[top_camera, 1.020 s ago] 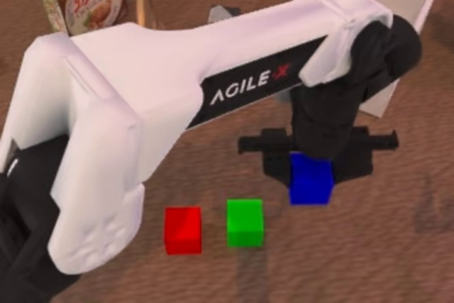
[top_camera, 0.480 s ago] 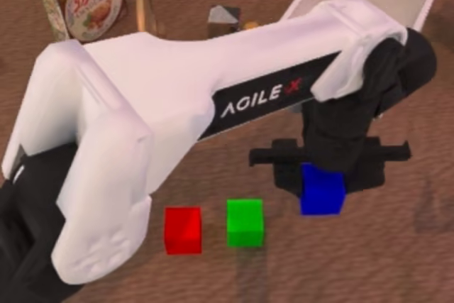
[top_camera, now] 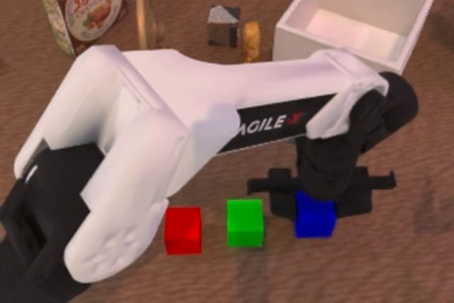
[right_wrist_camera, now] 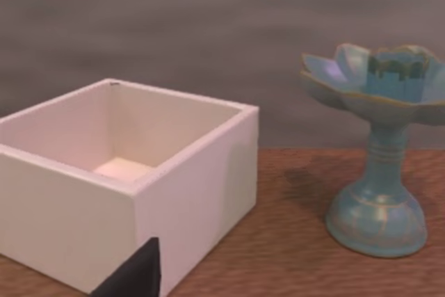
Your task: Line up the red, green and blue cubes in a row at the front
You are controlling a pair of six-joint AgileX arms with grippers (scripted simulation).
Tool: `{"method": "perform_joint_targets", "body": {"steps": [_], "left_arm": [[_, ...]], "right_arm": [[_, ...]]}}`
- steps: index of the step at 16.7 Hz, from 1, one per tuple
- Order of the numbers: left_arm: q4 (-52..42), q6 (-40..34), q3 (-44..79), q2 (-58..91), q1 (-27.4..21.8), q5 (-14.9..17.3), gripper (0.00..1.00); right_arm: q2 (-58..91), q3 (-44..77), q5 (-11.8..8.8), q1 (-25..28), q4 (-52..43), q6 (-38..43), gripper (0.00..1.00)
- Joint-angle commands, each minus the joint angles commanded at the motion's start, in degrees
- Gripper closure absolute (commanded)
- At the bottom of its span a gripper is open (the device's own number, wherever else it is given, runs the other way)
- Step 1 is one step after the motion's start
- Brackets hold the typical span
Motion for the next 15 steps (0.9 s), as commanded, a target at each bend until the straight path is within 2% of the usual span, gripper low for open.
{"method": "perform_joint_targets", "body": {"steps": [2, 15], "left_arm": [[0.0, 0.0, 0.0, 0.0, 0.0, 0.0, 1.0], [0.0, 0.0, 0.0, 0.0, 0.0, 0.0, 0.02]], "right_arm": [[0.0, 0.0, 0.0, 0.0, 0.0, 0.0, 0.0], [0.0, 0.0, 0.0, 0.0, 0.0, 0.0, 0.0]]}}
